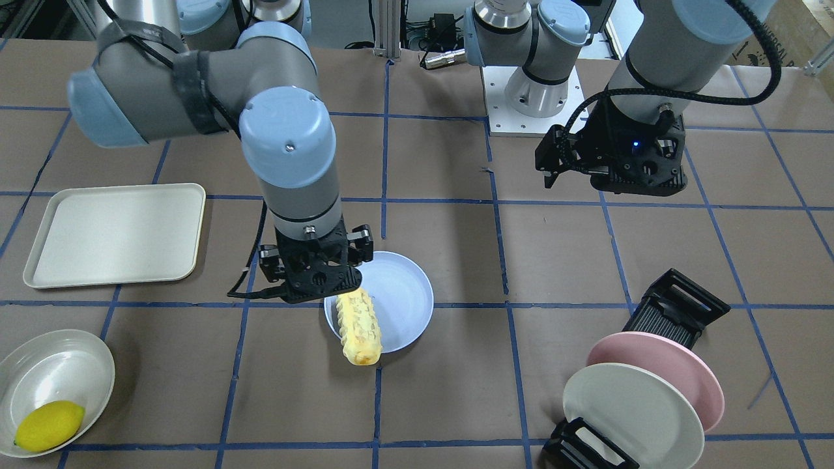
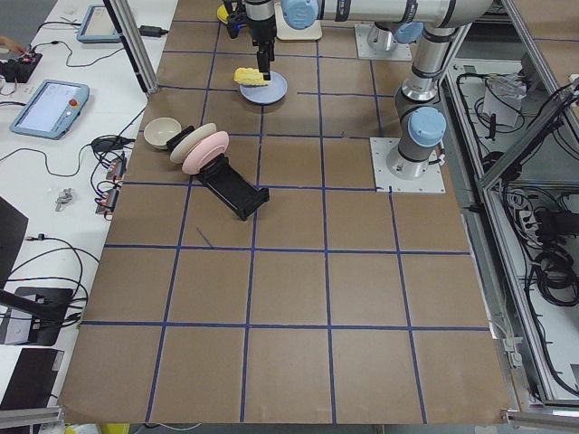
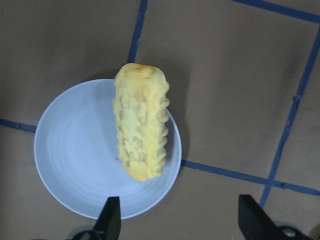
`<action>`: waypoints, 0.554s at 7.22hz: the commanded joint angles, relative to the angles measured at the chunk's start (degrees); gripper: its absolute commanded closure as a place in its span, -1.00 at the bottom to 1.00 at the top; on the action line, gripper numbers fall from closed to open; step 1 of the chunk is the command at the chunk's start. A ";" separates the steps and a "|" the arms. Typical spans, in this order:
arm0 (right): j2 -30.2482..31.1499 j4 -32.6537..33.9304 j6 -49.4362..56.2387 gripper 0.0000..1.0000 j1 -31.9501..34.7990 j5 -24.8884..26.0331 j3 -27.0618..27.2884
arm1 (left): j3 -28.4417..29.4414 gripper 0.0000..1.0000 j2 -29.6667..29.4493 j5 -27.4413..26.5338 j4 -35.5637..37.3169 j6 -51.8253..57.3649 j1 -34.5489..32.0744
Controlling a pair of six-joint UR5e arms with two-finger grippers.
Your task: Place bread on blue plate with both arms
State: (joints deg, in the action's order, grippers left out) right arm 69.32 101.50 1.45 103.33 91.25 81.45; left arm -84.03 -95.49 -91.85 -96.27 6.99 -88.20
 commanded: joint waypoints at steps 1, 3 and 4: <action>8.68 -4.89 8.01 -0.67 -9.15 0.51 4.92 | -0.08 -0.99 -0.22 0.10 0.03 -0.14 -0.05; 15.64 -7.70 10.24 -0.76 -14.45 1.11 9.06 | 0.00 -0.99 0.13 0.10 0.03 -0.31 0.13; 17.15 -7.81 10.59 -0.94 -14.91 0.68 11.34 | -0.08 -0.99 0.39 0.10 0.03 -0.31 0.13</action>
State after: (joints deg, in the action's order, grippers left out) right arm 83.51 94.72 11.13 90.13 92.10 89.98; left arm -84.05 -95.47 -91.76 -96.24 6.69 -88.13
